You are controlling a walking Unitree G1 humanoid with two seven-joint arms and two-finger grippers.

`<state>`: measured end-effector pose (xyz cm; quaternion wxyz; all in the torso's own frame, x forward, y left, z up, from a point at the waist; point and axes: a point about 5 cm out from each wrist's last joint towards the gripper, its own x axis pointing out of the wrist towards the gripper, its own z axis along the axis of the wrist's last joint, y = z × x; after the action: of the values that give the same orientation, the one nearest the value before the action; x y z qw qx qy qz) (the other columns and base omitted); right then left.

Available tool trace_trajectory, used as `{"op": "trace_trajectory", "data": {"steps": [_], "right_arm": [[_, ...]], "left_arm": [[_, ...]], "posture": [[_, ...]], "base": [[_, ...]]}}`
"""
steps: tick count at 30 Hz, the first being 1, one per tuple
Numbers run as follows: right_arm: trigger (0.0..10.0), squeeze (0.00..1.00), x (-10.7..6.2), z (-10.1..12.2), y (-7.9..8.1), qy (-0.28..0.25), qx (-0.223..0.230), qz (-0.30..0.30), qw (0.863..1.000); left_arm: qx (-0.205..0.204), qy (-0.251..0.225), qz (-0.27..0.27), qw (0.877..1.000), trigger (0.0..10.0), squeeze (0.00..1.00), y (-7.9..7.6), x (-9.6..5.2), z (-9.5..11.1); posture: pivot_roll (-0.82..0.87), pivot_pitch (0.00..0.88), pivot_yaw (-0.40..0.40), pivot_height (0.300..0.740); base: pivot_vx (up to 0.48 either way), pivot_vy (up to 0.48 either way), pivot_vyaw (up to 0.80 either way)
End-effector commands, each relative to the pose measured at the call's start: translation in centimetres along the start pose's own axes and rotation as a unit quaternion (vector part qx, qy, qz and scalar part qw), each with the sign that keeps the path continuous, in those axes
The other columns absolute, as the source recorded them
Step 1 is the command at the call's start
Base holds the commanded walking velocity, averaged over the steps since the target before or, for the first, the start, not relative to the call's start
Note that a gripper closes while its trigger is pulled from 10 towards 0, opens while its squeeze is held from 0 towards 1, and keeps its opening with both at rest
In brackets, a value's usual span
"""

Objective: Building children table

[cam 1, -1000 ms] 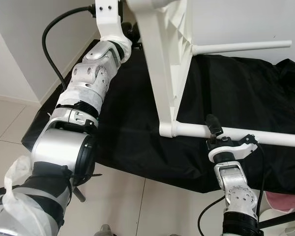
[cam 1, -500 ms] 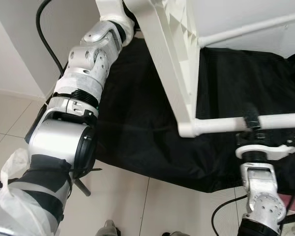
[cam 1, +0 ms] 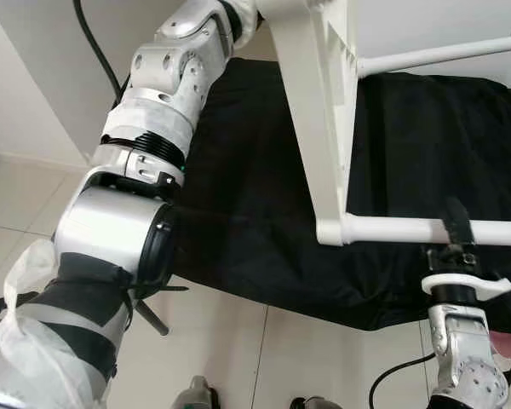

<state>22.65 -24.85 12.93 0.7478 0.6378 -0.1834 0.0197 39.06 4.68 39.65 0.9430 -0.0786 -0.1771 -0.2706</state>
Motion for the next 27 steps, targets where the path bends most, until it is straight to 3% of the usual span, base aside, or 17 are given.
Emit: {"op": "trace_trajectory", "data": {"steps": [1, 4, 9, 11, 12, 15, 17, 18, 20, 26, 27], "right_arm": [[10.0, 0.00, -12.9, -3.0, -5.4, -0.010, 0.070, -0.206, 0.976], [10.0, 0.00, -15.3, -3.1, -6.2, -0.015, 0.097, -0.205, 0.974], [10.0, 0.00, -16.8, -3.5, -6.3, 0.005, 0.103, -0.198, 0.975], [10.0, 0.00, -18.8, -4.2, -6.5, 0.036, 0.103, -0.197, 0.974], [10.0, 0.00, -18.8, -4.2, -6.5, 0.036, 0.103, -0.197, 0.974], [10.0, 0.00, -20.2, -4.4, -6.9, 0.050, 0.077, -0.221, 0.971], [10.0, 0.00, -22.4, -5.0, -7.9, 0.039, 0.063, -0.257, 0.963], [10.0, 0.00, -22.4, -5.0, -7.9, 0.039, 0.063, -0.257, 0.963], [10.0, 0.00, -24.2, -5.9, -8.3, 0.037, 0.056, -0.274, 0.959], [10.0, 0.00, -25.2, -6.6, -8.4, 0.043, 0.044, -0.275, 0.959], [10.0, 0.00, -25.8, -6.7, -8.5, 0.039, 0.026, -0.281, 0.958]], "left_arm": [[0.017, -0.015, -0.094, 0.995, 10.0, 0.00, -1.7, 0.2, 1.3], [0.024, -0.013, -0.103, 0.994, 10.0, 0.00, -1.9, 0.3, 1.4], [0.028, -0.009, -0.104, 0.994, 10.0, 0.00, -2.1, 0.4, 1.3], [0.036, -0.016, -0.110, 0.993, 10.0, 0.00, -2.5, 0.5, 1.7], [0.036, -0.016, -0.110, 0.993, 10.0, 0.00, -2.5, 0.5, 1.7], [0.036, -0.018, -0.117, 0.992, 10.0, 0.00, -2.8, 0.6, 1.9], [0.043, -0.019, -0.127, 0.991, 10.0, 0.00, -3.4, 0.7, 1.9], [0.043, -0.019, -0.127, 0.991, 10.0, 0.00, -3.4, 0.7, 1.9], [0.048, -0.019, -0.131, 0.990, 10.0, 0.00, -3.7, 0.8, 1.8], [0.050, -0.019, -0.131, 0.990, 10.0, 0.00, -3.8, 0.8, 1.8], [0.056, -0.018, -0.133, 0.989, 10.0, 0.00, -3.9, 0.9, 1.7]], "posture": [[-0.03, 0.059, 0.075, 0.740], [-0.03, 0.060, 0.086, 0.740], [-0.03, 0.062, 0.097, 0.740], [-0.04, 0.065, 0.112, 0.740], [-0.04, 0.065, 0.112, 0.740], [-0.04, 0.065, 0.118, 0.740], [-0.05, 0.069, 0.137, 0.740], [-0.05, 0.069, 0.137, 0.740], [-0.06, 0.071, 0.147, 0.740], [-0.06, 0.071, 0.147, 0.740], [-0.07, 0.075, 0.161, 0.740]], "base": [[0.000, 0.000, 0.00], [0.000, 0.000, 0.00], [0.000, 0.000, 0.00], [0.000, 0.000, 0.00], [0.000, 0.000, 0.00], [0.000, 0.000, 0.00], [0.000, 0.000, 0.00], [0.000, 0.000, 0.00], [0.000, 0.000, 0.00], [0.000, 0.000, 0.00], [0.000, 0.000, 0.00]]}}
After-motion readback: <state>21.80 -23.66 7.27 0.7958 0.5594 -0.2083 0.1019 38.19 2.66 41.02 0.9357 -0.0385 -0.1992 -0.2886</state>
